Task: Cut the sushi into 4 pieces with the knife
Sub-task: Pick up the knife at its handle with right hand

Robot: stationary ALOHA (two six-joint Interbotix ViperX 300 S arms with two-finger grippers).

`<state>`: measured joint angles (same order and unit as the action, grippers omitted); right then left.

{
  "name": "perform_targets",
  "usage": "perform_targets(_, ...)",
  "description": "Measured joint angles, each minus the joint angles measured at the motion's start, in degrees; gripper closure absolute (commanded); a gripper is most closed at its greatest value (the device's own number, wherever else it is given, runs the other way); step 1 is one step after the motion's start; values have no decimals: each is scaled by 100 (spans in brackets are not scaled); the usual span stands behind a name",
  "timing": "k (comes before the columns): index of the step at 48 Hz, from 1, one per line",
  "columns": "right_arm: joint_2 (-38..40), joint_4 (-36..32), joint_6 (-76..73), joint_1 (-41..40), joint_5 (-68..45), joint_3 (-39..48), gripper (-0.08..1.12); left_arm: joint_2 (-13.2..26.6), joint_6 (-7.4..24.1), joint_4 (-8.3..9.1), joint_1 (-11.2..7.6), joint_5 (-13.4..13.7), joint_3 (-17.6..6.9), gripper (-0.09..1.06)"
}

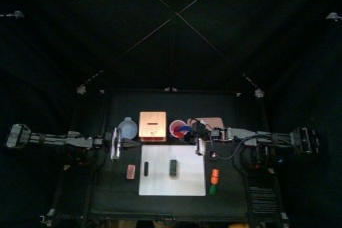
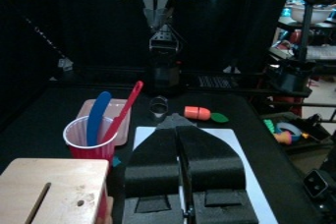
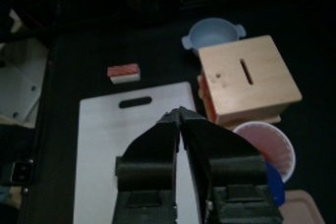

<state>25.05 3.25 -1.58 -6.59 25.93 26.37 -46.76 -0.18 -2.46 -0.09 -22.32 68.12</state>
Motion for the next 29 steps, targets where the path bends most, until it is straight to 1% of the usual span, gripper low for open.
perform_targets(6, -149, -18, -9, -9, 360, -237, 11, 0, 0, -9, 0, 0, 0, 96)
perform_targets(10, -352, -35, 0, -26, 563, -369, -1, 0, 0, 0, 9, 0, 0, 96)
perform_targets(13, -519, -88, 26, -35, 747, -448, -2, 0, 0, 0, 18, 0, 0, 96)
perform_targets(18, -809, -308, 53, -35, 1116, -606, 1, 0, 0, -9, 35, 0, 9, 96)
perform_targets(24, -1002, -571, 18, -26, 1274, -729, 3, 0, 0, -9, 35, 0, 18, 96)
perform_targets(29, -1134, -633, 44, -35, 1415, -765, 3, 0, 0, -9, 35, 0, 26, 96)
